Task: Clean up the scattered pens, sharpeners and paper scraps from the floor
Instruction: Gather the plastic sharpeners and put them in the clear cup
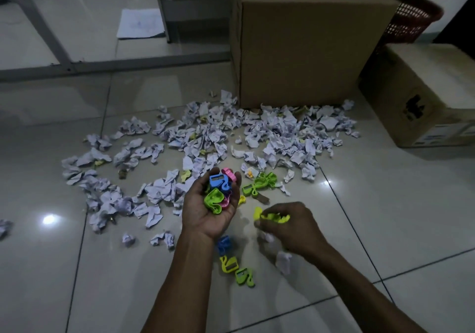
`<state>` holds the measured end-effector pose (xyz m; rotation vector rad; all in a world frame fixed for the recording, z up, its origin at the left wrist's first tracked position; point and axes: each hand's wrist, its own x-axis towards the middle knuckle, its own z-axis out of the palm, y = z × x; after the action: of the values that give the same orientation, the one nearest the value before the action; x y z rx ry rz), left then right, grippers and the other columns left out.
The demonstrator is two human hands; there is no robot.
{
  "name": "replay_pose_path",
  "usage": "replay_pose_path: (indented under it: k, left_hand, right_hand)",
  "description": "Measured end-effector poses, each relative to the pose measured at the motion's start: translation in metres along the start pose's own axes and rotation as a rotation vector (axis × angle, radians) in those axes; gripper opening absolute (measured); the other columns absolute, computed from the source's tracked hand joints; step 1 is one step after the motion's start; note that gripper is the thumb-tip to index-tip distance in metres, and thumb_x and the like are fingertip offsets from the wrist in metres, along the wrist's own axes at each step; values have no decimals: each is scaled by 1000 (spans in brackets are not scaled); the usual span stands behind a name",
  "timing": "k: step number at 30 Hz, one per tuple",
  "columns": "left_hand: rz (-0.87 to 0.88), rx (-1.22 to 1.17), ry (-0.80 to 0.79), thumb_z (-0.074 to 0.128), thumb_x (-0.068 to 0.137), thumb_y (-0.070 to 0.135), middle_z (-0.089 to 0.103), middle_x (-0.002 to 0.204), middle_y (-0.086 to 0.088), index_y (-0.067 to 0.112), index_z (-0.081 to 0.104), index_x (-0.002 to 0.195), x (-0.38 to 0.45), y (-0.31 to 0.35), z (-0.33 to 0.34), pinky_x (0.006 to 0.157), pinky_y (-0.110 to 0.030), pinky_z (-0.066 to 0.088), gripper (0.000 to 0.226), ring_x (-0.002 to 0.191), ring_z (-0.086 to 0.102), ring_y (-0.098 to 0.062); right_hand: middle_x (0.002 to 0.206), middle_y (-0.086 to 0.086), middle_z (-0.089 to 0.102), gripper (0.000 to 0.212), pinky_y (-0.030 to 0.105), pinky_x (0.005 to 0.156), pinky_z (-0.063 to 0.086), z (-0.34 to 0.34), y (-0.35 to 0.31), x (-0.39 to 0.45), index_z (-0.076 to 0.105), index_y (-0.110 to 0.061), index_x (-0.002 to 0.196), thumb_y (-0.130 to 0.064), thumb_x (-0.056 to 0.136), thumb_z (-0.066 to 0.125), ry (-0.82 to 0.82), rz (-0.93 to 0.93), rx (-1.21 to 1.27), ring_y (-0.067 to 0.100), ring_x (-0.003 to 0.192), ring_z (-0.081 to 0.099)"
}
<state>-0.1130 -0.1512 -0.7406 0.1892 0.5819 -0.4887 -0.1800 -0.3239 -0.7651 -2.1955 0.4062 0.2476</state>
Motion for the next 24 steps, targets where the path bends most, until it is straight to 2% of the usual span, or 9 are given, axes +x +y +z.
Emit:
replay_pose_path:
  k: [3,5,8,11,13,16,20,22,24]
  left_hand:
    - [-15,26,-29,51,94,23,67,95,-22,4,66,99,3,2,21,52,-28,56,24,91,63,-35]
    - [-37,40,-63,50,95,24,69,92,-20,7,67,93,7,3,39,51,-26,55,24,91,63,-34]
    - [-54,64,-93,49,94,24,68,96,-20,8,67,91,17,6,68,50,-25,55,25,91,63,-33]
    - [-74,107,-121,47,95,23,68,91,-18,6,65,91,33,9,110,50,-24,54,25,88,63,-32]
    - [-83,131,-131,48,94,23,68,92,-17,6,64,94,43,11,137,51,-24,55,23,89,62,-31]
    - [-98,186,-156,54,84,19,64,108,-17,7,65,91,54,15,181,52,-24,55,19,90,63,-32]
    - [-93,208,-145,49,92,23,54,133,-18,8,65,90,53,22,241,51,-25,55,22,87,67,-31]
    - [-109,212,-129,49,92,24,53,134,-17,8,64,94,37,25,276,50,-24,54,22,83,68,-31]
    - [-105,219,-111,52,87,22,54,130,-17,8,64,94,18,27,301,48,-24,54,20,91,64,-31]
  right_hand:
    - [64,5,68,15,22,46,40,-30,-32,11,78,-18,82,-28,72,84,19,63,402,11,50,56]
    - [58,7,59,14,19,41,33,-51,-47,22,78,-10,84,-20,75,81,51,124,588,13,41,46]
    - [63,9,54,17,28,46,29,-74,-69,40,77,-8,84,-23,77,79,48,154,785,22,48,38]
    - [64,7,55,15,23,41,37,-101,-97,61,74,-9,87,-22,81,74,34,158,960,17,46,45]
    - [64,6,55,19,22,38,38,-116,-115,73,71,-10,85,-26,76,73,12,154,1048,15,43,46]
    - [66,4,52,26,19,35,36,-141,-143,93,65,-9,89,-29,73,71,-28,148,1158,12,40,46]
    - [66,4,51,29,17,32,35,-183,-191,107,62,-12,91,-30,70,71,-27,159,1324,12,37,45]
    - [66,4,51,29,16,30,33,-209,-220,101,60,-13,91,-30,70,70,-13,179,1364,11,36,43]
    - [66,4,52,27,16,30,32,-228,-246,90,60,-13,90,-30,72,70,-7,189,1375,12,35,42]
